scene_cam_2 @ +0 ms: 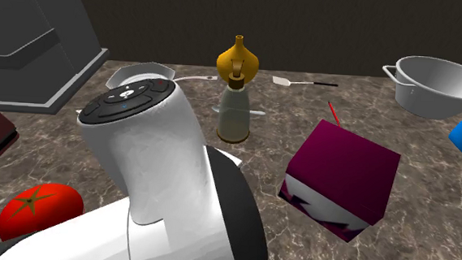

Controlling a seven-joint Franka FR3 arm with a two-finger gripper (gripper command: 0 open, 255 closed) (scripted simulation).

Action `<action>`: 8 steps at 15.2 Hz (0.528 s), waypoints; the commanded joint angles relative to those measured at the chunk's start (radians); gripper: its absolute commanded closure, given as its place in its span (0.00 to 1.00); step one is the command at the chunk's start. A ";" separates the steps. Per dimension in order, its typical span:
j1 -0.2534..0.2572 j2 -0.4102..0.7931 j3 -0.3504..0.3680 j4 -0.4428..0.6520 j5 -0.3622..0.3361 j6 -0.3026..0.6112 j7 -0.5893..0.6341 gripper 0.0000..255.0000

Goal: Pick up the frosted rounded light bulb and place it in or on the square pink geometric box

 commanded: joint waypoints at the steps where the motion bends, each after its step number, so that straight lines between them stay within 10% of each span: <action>1: -0.006 0.023 -0.001 -0.012 -0.008 0.036 0.004 0.00; 8: -0.007 0.030 -0.001 -0.016 -0.011 0.047 0.005 0.00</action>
